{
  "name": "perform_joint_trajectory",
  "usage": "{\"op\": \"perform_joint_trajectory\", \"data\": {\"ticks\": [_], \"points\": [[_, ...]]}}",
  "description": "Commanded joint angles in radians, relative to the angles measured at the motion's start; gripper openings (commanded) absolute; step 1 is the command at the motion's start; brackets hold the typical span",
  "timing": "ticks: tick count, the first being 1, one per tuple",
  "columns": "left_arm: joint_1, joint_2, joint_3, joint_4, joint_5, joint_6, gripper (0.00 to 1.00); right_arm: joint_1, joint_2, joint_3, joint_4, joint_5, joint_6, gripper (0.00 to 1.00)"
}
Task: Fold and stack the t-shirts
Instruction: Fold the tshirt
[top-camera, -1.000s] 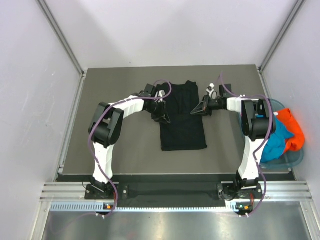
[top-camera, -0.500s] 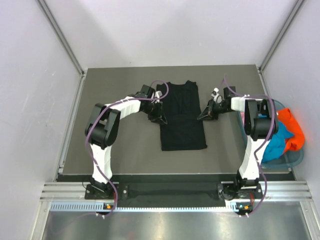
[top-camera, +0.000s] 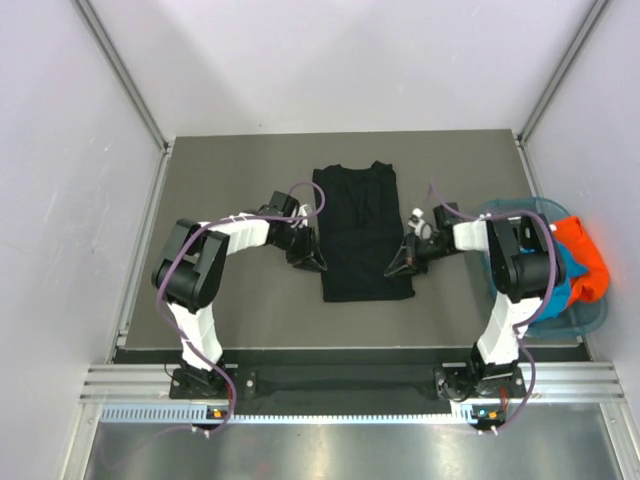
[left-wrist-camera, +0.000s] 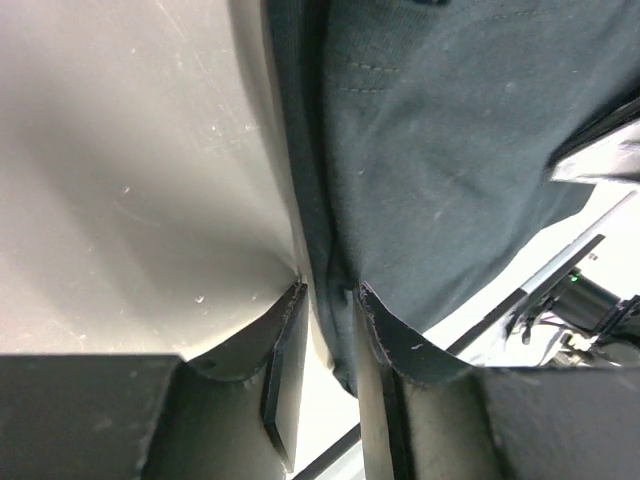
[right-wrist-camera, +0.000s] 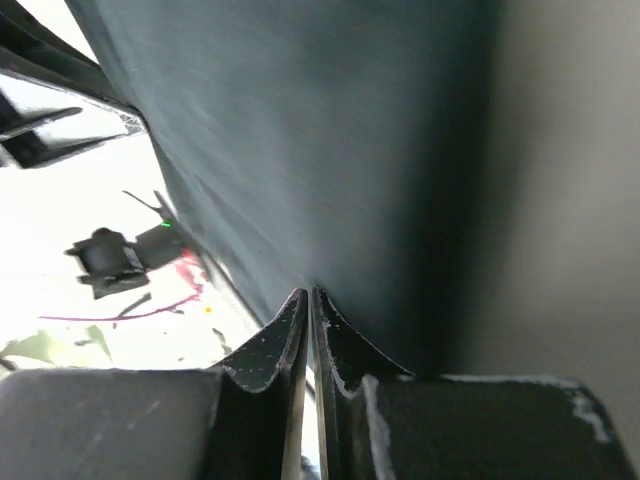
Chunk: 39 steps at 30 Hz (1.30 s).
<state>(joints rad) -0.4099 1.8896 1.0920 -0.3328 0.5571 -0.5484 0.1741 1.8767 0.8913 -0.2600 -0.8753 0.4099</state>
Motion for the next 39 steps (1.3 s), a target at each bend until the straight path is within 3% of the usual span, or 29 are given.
{"op": "perform_joint_trajectory", "data": {"ticks": [1,4,7,10,13,17,21,39], "points": [[0.006,0.006,0.006,-0.069,-0.155,0.091,0.31,-0.119,-0.048,-0.049,-0.008,0.054,-0.061,0.06],[0.000,-0.052,-0.013,-0.112,-0.192,0.099,0.31,-0.160,-0.149,-0.061,-0.140,0.152,-0.120,0.10],[-0.018,-0.165,-0.058,-0.150,-0.189,0.075,0.54,-0.159,-0.276,-0.090,-0.203,0.246,-0.112,0.30],[-0.053,-0.257,-0.111,-0.164,-0.158,0.041,0.65,-0.157,-0.371,-0.136,-0.235,0.279,-0.092,0.43],[-0.113,-0.303,-0.162,-0.157,-0.149,0.004,0.69,-0.159,-0.424,-0.186,-0.263,0.288,-0.092,0.50],[-0.155,-0.314,-0.266,-0.049,-0.074,-0.125,0.70,-0.157,-0.450,-0.253,-0.272,0.295,-0.103,0.51],[-0.170,-0.320,-0.336,0.014,-0.094,-0.238,0.69,-0.159,-0.470,-0.249,-0.278,0.314,-0.083,0.51],[-0.173,-0.244,-0.345,0.095,-0.180,-0.608,0.65,-0.159,-0.381,-0.311,-0.101,0.271,0.009,0.47]]}}
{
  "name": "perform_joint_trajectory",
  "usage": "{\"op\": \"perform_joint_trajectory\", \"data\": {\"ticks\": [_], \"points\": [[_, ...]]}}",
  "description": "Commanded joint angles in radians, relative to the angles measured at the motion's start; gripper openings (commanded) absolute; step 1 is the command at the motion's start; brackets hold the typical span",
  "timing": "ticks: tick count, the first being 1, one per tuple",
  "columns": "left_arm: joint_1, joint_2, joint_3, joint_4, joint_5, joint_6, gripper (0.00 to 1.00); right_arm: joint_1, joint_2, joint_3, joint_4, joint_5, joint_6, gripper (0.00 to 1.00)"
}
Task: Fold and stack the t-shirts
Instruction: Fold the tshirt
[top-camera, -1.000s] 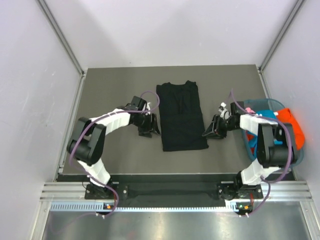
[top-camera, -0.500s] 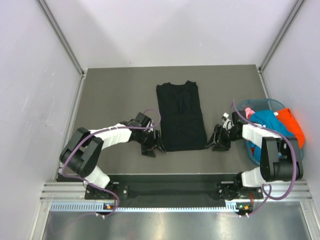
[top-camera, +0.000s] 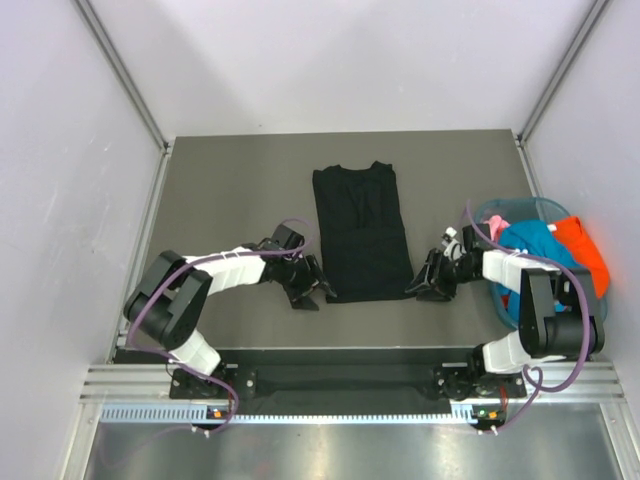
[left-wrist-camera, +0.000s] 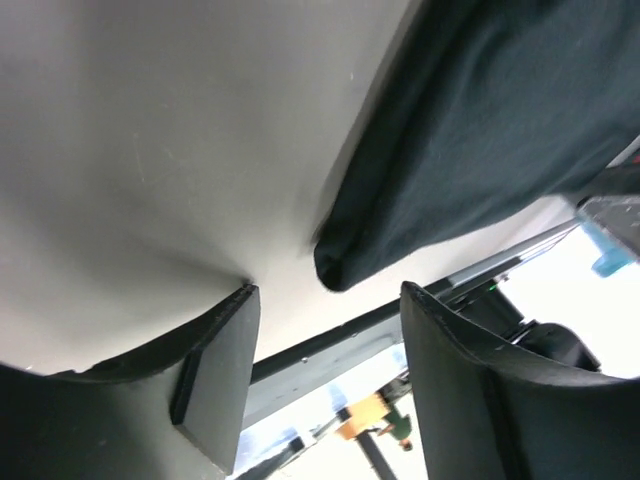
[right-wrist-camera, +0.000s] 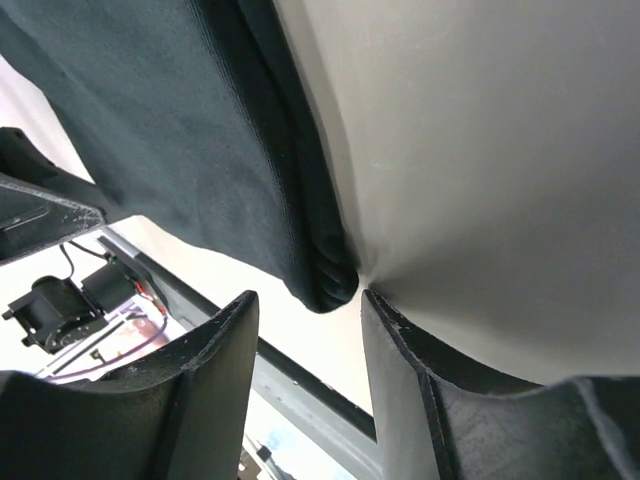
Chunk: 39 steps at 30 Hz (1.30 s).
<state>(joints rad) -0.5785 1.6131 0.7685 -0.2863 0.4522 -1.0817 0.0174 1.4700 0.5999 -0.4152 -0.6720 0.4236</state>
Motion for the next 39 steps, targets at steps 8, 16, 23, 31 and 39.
{"op": "perform_joint_trajectory", "data": {"ticks": [8,16,23,31,39], "points": [[-0.014,0.087,-0.041,0.104,-0.073,-0.210,0.55,-0.002,0.000,-0.020,0.052,0.100,0.004,0.45],[-0.012,0.094,-0.048,0.104,-0.099,-0.232,0.34,-0.002,-0.013,-0.022,0.032,0.138,-0.011,0.46],[-0.014,0.117,-0.023,0.096,-0.103,-0.190,0.10,-0.002,0.010,-0.037,0.044,0.134,-0.003,0.48],[-0.014,0.136,0.015,0.059,-0.098,-0.101,0.00,0.016,0.134,-0.019,0.182,0.039,0.026,0.17],[-0.055,-0.007,0.035,-0.137,-0.201,0.086,0.00,0.116,-0.088,-0.089,0.020,0.040,0.027,0.00]]}}
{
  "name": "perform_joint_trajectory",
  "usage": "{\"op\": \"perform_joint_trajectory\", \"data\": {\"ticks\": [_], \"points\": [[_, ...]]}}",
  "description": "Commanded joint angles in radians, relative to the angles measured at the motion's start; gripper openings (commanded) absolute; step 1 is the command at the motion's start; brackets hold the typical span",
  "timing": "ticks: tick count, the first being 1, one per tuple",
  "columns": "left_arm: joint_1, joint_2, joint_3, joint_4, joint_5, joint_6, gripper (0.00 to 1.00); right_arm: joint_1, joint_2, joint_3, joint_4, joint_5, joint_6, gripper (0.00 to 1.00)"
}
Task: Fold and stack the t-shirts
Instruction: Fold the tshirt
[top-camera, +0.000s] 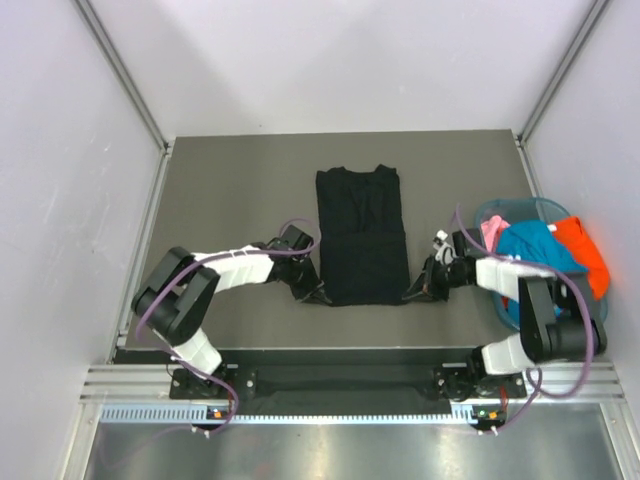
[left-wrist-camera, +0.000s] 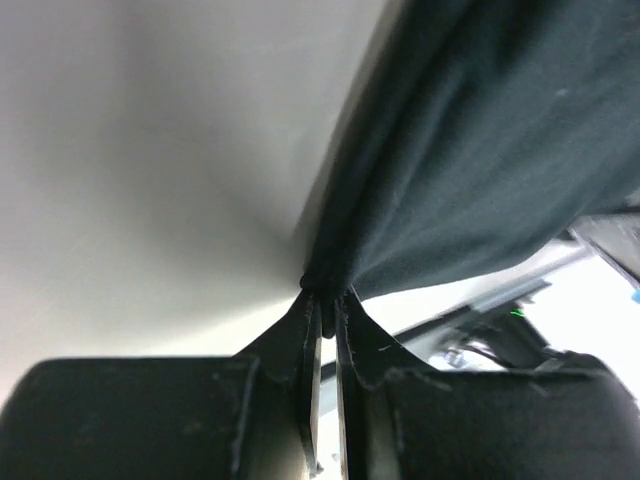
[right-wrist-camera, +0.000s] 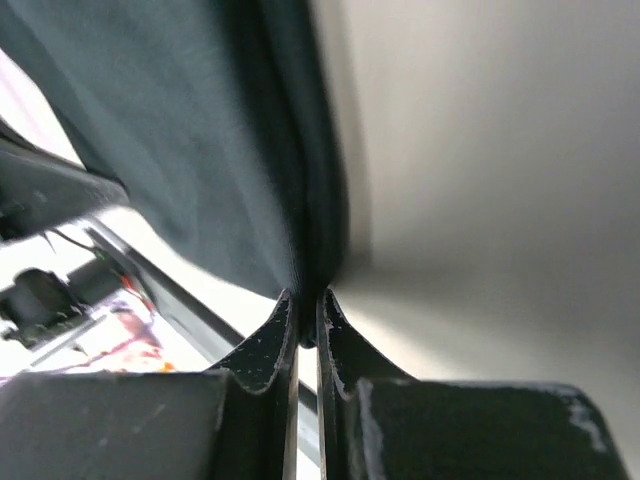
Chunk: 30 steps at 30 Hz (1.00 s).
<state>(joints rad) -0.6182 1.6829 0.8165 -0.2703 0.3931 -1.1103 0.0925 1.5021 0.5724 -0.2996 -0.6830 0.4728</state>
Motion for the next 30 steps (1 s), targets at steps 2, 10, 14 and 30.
{"op": "perform_joint_trajectory", "data": {"ticks": [2,10,14,30], "points": [[-0.037,-0.127,-0.051,-0.191,-0.135,0.121,0.00,0.070,-0.193,-0.086,-0.171,0.060,-0.005,0.00],[-0.080,-0.514,-0.200,-0.395,-0.094,0.060,0.00,0.225,-0.629,-0.224,-0.389,0.097,0.146,0.00],[-0.136,-0.669,-0.226,-0.492,-0.073,-0.014,0.00,0.303,-0.833,-0.259,-0.482,0.105,0.259,0.00],[-0.092,-0.508,0.225,-0.695,-0.232,0.143,0.00,0.299,-0.660,0.130,-0.562,0.172,0.259,0.00]]}}
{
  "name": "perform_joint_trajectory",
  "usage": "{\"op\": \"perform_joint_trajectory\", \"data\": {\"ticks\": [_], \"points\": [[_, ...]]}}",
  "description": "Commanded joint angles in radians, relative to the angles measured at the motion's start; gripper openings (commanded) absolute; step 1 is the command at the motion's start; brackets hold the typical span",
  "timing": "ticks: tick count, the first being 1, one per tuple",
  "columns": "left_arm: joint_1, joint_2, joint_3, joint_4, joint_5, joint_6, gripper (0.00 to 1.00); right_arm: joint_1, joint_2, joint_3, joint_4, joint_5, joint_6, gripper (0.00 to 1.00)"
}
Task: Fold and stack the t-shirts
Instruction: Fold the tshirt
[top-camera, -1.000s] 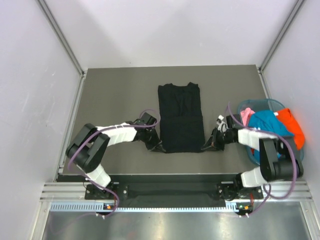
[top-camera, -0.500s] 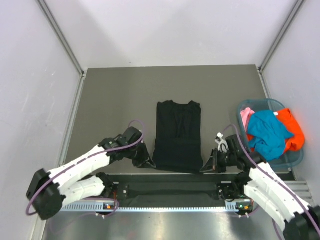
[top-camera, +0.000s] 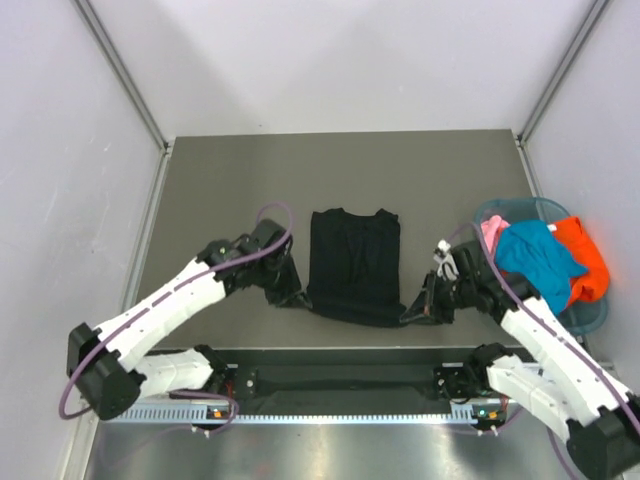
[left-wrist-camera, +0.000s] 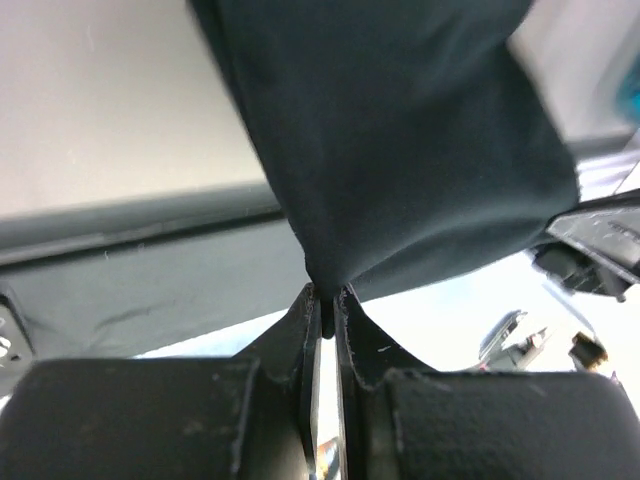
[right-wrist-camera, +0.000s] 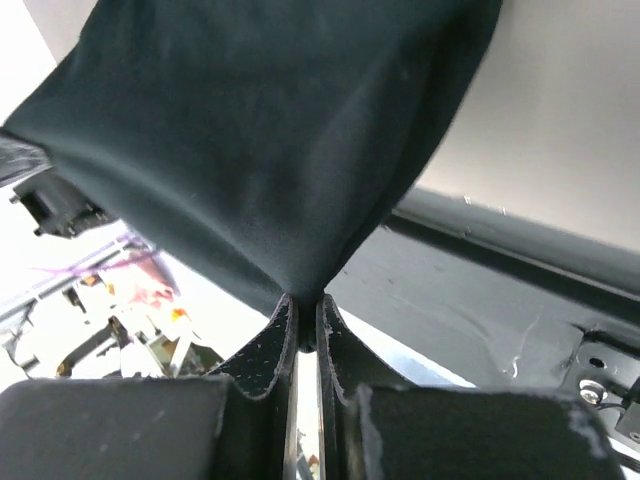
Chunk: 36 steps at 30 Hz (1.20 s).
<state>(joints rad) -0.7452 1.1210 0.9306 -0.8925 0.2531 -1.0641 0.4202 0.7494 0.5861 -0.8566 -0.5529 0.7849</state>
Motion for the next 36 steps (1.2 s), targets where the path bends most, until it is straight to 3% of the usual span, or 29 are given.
{"op": "perform_joint_trajectory", "data": {"ticks": [1,11,19,36], "points": [[0.049,0.080,0.167,-0.091,-0.095,0.114,0.00,-0.059,0.119,0.139,-0.005,0.042,-0.084,0.00],[0.299,0.384,0.408,-0.014,-0.022,0.332,0.00,-0.245,0.540,0.429,0.048,-0.036,-0.308,0.00],[0.352,0.669,0.727,-0.086,-0.015,0.431,0.00,-0.285,0.789,0.676,0.073,-0.073,-0.366,0.00],[0.440,0.974,0.994,-0.025,0.063,0.463,0.00,-0.317,1.131,0.978,0.133,-0.120,-0.380,0.00]]}}
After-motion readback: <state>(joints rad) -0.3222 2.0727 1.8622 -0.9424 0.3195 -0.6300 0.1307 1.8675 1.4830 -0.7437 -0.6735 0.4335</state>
